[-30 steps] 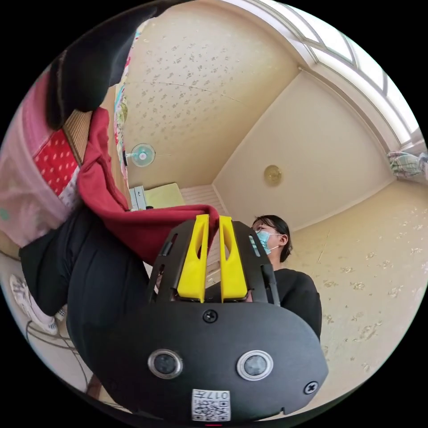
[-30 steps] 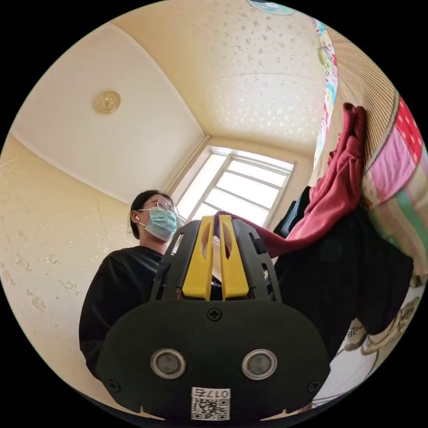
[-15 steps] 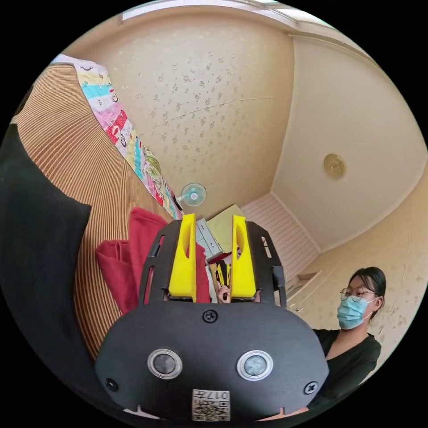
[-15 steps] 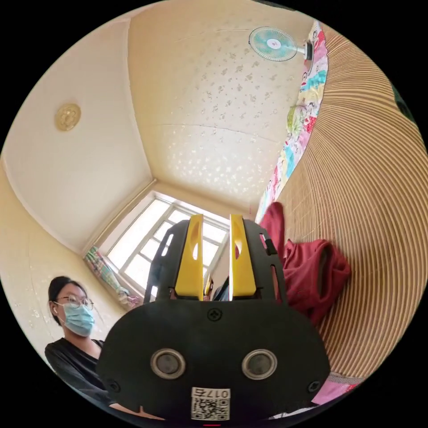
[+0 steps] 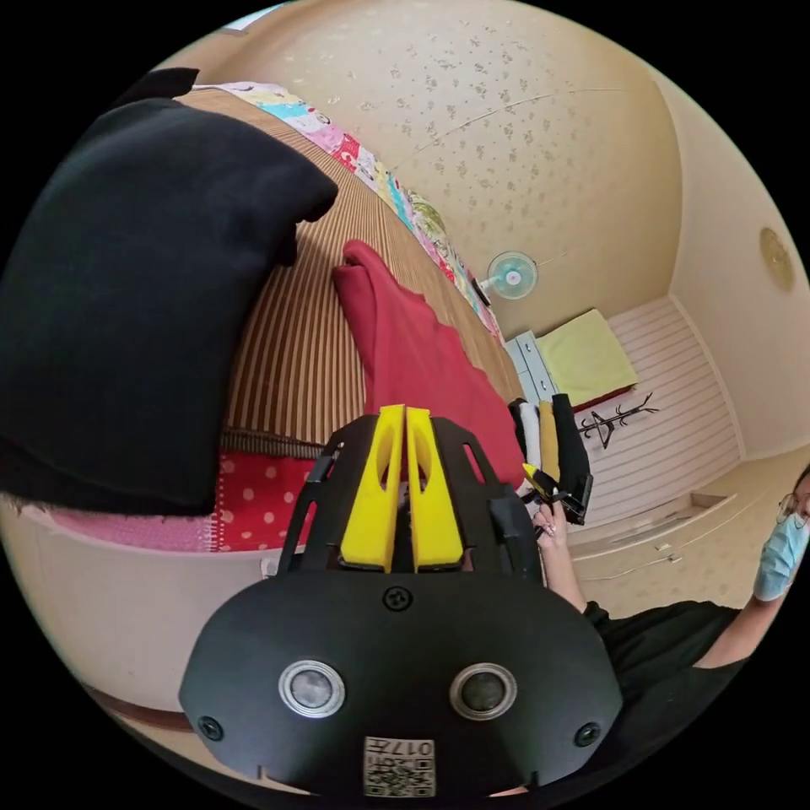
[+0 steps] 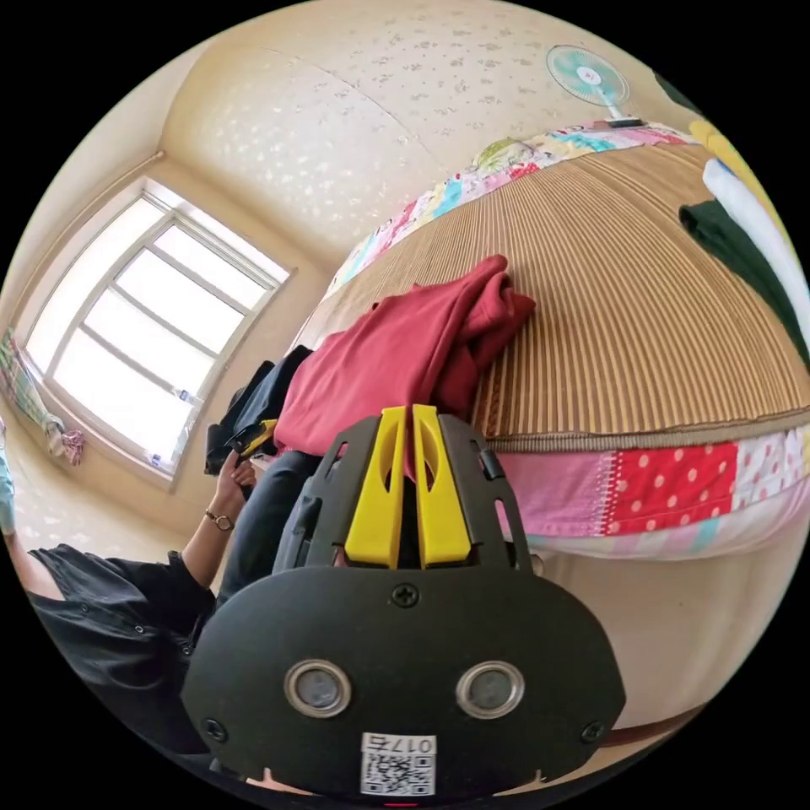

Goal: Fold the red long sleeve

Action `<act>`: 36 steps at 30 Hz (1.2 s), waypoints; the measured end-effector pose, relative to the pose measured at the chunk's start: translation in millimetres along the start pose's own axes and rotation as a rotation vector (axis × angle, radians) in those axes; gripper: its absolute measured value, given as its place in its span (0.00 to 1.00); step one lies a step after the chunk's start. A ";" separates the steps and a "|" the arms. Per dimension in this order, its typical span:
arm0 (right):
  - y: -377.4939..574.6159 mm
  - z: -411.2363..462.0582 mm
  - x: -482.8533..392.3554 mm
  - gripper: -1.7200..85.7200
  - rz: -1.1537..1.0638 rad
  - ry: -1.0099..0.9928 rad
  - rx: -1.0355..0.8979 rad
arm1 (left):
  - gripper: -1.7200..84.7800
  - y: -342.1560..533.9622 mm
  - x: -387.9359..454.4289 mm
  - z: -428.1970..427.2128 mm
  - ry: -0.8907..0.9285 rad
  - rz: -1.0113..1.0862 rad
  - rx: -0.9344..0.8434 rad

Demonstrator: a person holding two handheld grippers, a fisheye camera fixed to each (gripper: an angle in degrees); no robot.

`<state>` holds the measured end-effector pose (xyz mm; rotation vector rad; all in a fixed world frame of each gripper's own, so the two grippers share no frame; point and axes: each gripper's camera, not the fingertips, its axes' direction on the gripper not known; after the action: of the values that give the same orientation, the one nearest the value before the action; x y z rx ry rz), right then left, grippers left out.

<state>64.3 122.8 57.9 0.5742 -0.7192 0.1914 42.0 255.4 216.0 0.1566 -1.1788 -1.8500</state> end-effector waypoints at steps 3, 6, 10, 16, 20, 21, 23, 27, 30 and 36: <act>-4.5 -3.7 -8.0 0.04 0.010 0.125 0.067 | 0.01 17.6 -16.9 -10.8 0.037 -0.012 0.037; 3.0 24.7 -4.5 0.04 0.075 0.292 0.011 | 0.02 50.8 -51.4 -8.3 0.152 -0.128 0.082; 32.0 42.8 -12.1 0.05 0.105 0.333 0.049 | 0.17 89.2 -88.8 27.3 0.295 -0.274 0.042; 41.7 33.9 -24.5 0.08 0.133 0.275 0.123 | 0.13 91.5 -99.9 62.9 0.390 -0.338 0.048; 18.3 30.0 -42.3 0.10 0.063 0.141 0.076 | 0.10 51.9 -36.4 49.7 0.292 -0.208 0.120; 15.8 28.1 -45.0 0.11 0.056 0.130 0.077 | 0.09 33.7 -1.8 58.4 0.278 -0.123 0.124; 10.3 15.0 -50.8 0.11 0.050 0.099 0.108 | 0.09 9.6 53.2 85.7 0.262 0.003 0.114; 20.0 -12.8 -38.8 0.11 0.094 0.123 0.168 | 0.09 -11.8 170.5 209.6 0.288 0.260 -0.047; 43.6 -36.2 -4.0 0.11 0.208 0.159 0.183 | 0.09 19.5 211.4 324.6 0.286 0.362 -0.301; 100.3 -70.2 77.3 0.13 0.394 0.101 0.152 | 0.06 112.6 186.8 410.0 0.700 0.389 -0.567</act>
<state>125.7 243.1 110.1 0.5581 -0.7184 0.6411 -213.3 372.0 586.1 0.2102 -0.1690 -1.5155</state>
